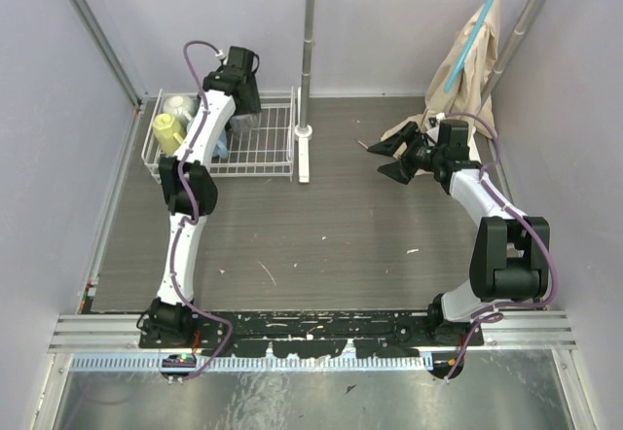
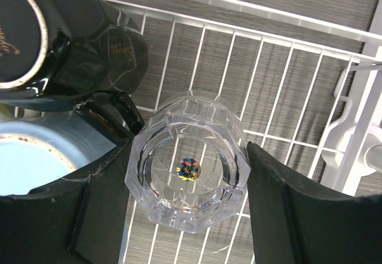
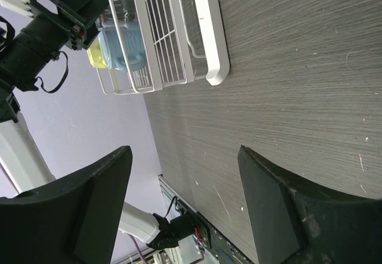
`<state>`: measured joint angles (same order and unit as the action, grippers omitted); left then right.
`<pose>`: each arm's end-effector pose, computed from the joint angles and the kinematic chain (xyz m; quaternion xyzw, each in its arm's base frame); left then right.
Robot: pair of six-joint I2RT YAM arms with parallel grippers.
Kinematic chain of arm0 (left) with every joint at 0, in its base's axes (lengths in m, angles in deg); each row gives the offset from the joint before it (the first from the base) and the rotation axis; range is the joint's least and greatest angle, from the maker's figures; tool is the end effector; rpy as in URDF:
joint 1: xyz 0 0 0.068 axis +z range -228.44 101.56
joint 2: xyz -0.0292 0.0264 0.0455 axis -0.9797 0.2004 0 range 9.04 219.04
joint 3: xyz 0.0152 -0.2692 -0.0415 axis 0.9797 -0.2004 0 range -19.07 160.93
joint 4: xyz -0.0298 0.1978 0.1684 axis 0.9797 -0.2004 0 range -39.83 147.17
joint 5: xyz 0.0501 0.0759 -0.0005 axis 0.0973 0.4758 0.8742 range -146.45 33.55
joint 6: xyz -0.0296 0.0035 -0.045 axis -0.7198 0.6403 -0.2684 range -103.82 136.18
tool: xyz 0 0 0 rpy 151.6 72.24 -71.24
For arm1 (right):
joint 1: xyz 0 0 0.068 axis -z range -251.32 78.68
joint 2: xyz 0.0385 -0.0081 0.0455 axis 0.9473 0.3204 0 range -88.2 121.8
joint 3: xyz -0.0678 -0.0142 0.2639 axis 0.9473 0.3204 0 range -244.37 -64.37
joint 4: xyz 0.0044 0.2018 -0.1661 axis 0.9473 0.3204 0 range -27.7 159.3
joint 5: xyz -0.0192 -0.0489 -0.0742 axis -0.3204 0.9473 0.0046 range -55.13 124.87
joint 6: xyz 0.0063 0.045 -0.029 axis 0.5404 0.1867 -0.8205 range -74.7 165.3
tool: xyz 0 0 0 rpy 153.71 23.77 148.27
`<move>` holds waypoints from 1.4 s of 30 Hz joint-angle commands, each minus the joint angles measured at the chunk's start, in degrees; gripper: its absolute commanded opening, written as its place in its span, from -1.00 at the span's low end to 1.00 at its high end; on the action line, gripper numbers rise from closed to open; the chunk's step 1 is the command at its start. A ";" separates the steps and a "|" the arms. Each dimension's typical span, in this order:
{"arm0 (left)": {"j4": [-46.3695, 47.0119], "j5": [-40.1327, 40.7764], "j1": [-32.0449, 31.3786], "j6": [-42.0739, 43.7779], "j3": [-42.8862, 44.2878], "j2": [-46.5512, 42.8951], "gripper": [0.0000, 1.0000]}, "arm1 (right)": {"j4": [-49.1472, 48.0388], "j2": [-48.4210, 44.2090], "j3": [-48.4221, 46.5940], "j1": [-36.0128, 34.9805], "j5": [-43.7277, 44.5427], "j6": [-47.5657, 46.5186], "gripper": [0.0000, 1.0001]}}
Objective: Load the cups into the dish rack
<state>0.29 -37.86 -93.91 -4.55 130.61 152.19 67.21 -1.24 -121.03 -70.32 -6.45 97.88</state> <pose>0.5202 -0.1321 0.2764 -0.0974 0.9249 0.0405 0.3654 0.3305 0.0179 0.2474 0.2295 0.8148 0.4694 0.2513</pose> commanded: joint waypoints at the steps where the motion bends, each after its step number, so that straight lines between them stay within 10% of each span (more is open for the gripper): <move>1: 0.82 -0.49 0.46 0.60 -0.17 1.12 -0.79 | -1.03 -1.36 -1.68 0.37 0.36 -1.07 0.55; 8: 0.82 -1.20 0.52 0.60 -0.14 1.58 -0.64 | -0.96 -1.01 -1.77 0.47 0.37 -1.17 0.55; 21: 5.47 -3.19 0.51 2.03 -3.26 -1.03 0.55 | -0.25 -0.65 -2.08 0.49 0.54 -1.86 0.57; 42: 14.09 -3.02 0.65 3.82 -8.38 -7.73 0.95 | 2.60 -0.98 -2.89 0.50 1.90 -4.31 0.58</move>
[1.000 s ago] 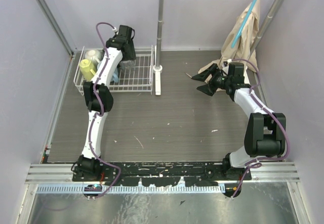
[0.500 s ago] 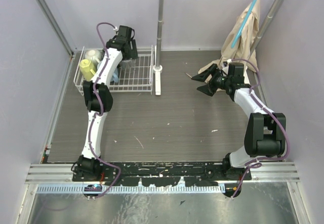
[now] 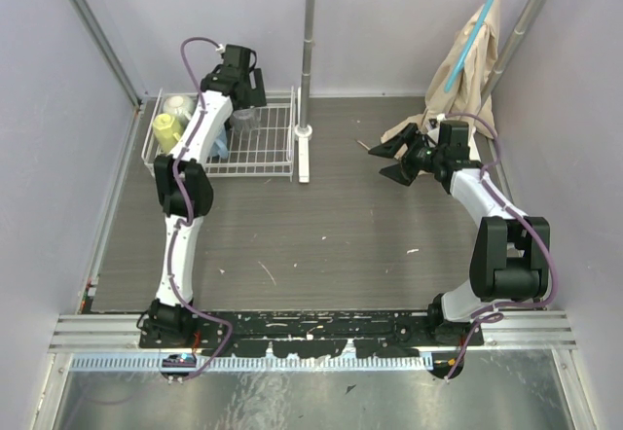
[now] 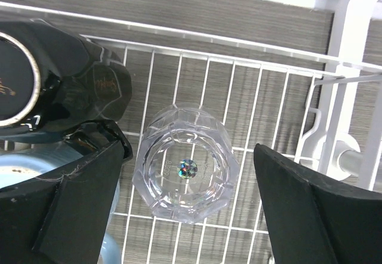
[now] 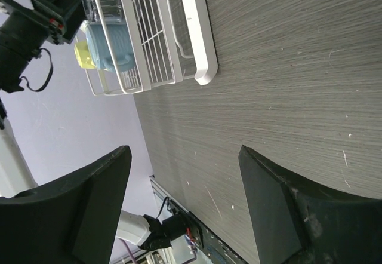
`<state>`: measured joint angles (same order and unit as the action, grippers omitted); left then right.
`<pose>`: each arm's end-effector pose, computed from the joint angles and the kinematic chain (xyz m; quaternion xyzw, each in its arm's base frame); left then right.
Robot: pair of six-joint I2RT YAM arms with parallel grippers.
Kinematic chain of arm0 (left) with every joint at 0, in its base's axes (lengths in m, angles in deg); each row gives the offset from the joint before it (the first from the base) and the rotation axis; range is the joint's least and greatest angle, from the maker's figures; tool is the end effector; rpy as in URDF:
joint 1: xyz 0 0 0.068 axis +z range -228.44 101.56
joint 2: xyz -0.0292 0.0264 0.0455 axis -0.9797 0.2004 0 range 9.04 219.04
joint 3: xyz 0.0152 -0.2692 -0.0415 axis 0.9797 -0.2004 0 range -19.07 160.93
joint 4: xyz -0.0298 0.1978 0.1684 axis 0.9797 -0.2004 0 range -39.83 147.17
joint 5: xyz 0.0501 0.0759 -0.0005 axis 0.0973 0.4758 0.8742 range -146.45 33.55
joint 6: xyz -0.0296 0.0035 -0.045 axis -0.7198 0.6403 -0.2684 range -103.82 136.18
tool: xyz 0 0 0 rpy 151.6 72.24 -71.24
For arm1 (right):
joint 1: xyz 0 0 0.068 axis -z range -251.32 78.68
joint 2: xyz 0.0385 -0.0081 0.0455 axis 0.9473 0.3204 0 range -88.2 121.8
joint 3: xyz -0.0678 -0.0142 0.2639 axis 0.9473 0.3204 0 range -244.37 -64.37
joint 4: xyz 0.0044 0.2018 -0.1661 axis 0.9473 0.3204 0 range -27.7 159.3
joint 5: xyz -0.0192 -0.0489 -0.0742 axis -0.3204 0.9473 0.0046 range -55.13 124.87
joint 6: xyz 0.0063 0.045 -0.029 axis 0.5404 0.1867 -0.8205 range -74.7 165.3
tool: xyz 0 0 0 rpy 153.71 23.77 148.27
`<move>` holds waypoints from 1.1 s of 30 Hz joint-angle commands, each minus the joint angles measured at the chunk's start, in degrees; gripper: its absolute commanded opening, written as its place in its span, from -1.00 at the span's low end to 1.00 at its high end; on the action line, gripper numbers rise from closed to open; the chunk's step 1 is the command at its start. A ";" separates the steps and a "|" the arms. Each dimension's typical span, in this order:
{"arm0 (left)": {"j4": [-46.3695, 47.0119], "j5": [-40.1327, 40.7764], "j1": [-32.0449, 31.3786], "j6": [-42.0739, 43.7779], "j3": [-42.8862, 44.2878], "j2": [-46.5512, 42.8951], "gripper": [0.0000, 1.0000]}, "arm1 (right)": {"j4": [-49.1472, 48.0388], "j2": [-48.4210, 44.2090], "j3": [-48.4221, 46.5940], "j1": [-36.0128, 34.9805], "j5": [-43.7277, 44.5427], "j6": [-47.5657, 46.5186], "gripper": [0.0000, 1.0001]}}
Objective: Load the cups into the dish rack
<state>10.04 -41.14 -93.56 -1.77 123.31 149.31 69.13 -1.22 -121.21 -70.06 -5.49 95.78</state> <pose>0.5259 -0.1323 0.2746 -0.0736 0.9141 0.0101 0.3985 0.3293 0.0160 0.2453 0.2279 0.8229 0.4552 0.2524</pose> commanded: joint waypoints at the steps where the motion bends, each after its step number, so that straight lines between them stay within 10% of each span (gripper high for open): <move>1: 4.55 0.35 0.27 1.14 -1.13 -5.16 0.95 | 1.13 -1.12 -2.69 0.24 1.23 -2.63 0.58; 33: 14.22 -17.71 -0.13 -10.81 -38.53 -41.10 0.99 | 42.81 -22.22 -7.67 -0.77 47.87 -19.79 0.61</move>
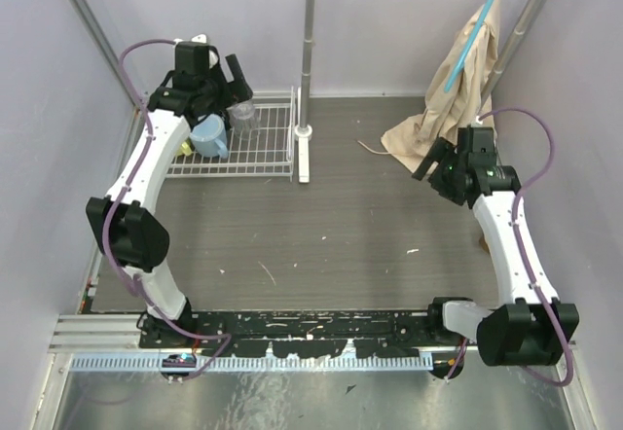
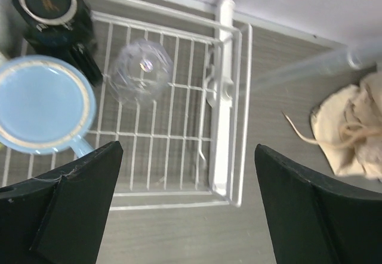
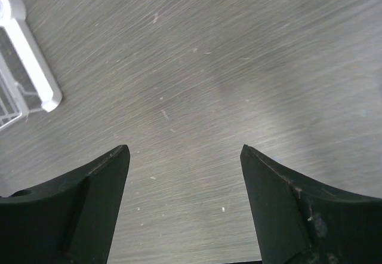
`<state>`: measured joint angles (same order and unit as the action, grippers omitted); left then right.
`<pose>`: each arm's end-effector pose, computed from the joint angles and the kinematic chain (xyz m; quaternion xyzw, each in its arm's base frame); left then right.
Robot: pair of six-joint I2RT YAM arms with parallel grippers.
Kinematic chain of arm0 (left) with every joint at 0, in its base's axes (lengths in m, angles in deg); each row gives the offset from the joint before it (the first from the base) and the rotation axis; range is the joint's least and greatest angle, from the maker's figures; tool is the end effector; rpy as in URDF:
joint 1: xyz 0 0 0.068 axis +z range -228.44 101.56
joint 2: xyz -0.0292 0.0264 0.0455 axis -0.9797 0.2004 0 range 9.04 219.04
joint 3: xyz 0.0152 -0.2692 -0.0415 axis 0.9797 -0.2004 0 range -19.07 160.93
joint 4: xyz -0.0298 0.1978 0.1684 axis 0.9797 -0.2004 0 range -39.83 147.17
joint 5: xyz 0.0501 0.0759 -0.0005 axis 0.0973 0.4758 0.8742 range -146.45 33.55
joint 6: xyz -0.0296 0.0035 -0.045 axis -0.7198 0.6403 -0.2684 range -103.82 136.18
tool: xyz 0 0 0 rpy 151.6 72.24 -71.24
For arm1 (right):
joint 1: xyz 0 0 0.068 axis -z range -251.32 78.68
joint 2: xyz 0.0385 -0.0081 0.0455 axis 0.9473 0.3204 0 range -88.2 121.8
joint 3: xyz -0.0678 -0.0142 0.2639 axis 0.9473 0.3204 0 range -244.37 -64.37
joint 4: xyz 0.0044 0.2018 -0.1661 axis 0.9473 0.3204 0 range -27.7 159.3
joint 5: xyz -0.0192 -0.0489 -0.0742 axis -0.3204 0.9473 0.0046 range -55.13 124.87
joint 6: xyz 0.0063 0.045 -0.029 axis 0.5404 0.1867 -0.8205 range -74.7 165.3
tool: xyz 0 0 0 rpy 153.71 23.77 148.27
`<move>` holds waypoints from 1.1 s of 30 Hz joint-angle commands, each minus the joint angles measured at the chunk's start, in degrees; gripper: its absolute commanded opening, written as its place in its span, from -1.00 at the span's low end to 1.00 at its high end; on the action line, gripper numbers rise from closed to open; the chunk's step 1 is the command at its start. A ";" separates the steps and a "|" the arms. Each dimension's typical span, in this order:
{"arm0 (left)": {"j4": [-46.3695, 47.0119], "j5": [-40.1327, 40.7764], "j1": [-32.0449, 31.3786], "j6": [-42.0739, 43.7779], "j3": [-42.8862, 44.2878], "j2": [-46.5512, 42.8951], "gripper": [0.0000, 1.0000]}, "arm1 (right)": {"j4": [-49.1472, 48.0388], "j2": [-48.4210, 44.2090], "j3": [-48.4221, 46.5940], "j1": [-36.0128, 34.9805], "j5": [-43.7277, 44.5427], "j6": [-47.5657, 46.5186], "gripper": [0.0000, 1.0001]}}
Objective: Load the cups into the dish rack
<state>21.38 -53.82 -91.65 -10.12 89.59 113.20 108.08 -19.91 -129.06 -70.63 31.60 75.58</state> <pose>0.4071 -0.0938 0.3916 -0.1106 0.8644 -0.1468 0.4681 0.2420 -0.0007 0.3202 0.2407 0.9061 0.1145 0.3287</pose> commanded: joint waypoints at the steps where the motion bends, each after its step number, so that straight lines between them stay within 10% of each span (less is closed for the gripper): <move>1: 2.67 -5.44 -2.52 -2.63 -5.91 -6.15 1.00 | 5.08 -4.07 -0.07 -0.17 12.55 0.20 0.60; 18: 7.72 -13.28 -10.05 -8.99 -15.50 -5.85 0.99 | 9.77 -9.08 3.58 18.02 15.39 -11.11 0.64; 33: 11.60 -15.05 -12.16 -9.24 -15.20 -2.59 0.99 | -0.04 -2.00 8.39 19.84 20.75 -9.82 0.69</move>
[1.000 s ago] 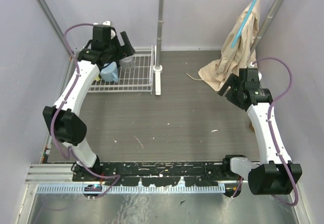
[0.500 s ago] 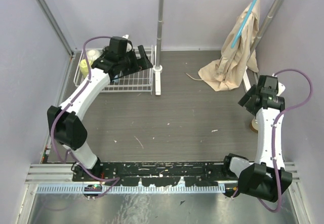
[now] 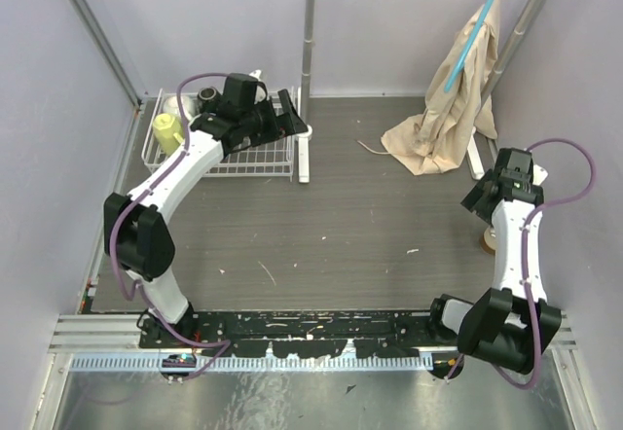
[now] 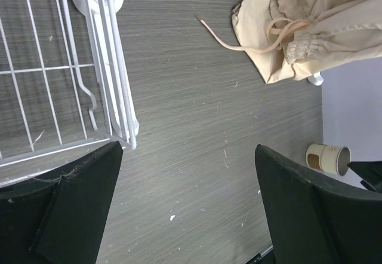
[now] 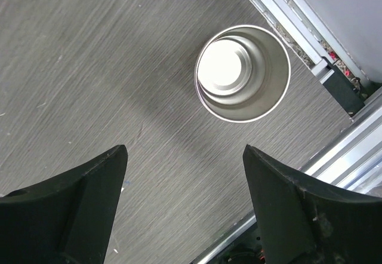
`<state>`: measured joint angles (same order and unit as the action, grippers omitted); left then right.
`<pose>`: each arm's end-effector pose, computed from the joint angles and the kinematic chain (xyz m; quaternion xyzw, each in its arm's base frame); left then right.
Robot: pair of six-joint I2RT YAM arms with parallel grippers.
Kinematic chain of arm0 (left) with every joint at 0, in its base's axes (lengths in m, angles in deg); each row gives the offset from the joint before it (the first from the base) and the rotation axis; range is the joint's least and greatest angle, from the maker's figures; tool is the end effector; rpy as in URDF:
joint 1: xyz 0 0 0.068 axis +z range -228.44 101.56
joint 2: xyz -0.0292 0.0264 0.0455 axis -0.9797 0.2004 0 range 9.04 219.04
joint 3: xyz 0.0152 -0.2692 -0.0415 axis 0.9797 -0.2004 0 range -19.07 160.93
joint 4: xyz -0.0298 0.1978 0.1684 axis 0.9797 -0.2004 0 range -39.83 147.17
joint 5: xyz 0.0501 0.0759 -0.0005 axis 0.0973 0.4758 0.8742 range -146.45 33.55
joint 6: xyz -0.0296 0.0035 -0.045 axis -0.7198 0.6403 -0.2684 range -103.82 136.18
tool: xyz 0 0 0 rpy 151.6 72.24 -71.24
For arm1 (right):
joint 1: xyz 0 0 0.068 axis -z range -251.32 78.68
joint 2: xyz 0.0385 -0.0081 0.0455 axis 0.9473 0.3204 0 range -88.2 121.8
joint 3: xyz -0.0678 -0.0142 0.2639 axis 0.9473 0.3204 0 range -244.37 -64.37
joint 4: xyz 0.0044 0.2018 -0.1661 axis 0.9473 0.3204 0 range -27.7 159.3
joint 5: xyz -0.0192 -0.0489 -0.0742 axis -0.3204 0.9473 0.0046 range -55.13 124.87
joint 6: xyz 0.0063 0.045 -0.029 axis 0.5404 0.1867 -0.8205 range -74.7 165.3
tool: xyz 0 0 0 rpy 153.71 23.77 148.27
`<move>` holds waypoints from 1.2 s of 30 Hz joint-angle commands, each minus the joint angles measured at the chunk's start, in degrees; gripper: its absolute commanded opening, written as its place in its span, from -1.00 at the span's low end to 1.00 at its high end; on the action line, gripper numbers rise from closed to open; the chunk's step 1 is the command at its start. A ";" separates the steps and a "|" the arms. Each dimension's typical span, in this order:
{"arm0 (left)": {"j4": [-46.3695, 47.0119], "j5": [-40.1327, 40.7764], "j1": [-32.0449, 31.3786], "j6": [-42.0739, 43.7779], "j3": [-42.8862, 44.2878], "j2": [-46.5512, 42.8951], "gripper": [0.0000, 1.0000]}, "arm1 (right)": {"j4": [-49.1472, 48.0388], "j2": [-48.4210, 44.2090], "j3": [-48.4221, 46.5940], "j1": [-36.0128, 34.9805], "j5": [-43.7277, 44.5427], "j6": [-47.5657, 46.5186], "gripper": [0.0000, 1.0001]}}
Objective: Load the cups into the dish rack
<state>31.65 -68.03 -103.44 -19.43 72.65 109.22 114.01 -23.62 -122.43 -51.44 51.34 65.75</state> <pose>0.3669 -0.1789 0.3358 -0.0341 0.8790 -0.3126 0.3585 0.1977 -0.0821 0.2919 0.3649 0.8800 -0.1364 0.2716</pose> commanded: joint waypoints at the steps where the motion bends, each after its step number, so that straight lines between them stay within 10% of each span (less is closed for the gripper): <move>1: 0.96 -0.78 -0.36 0.43 2.13 1.53 0.99 | -6.97 2.37 2.40 0.90 0.37 0.04 0.69; 22: 1.42 -0.28 -0.37 2.40 4.39 4.01 0.99 | -18.70 15.80 3.43 5.34 -1.32 4.27 0.66; 36: 1.28 0.94 -0.15 2.54 3.90 4.31 0.99 | -21.02 19.92 4.05 5.38 -2.23 5.37 0.18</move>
<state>31.61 -67.61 -103.83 -17.51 75.27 112.81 95.43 -3.38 -118.43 -46.32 48.85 69.86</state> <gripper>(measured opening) 0.997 0.633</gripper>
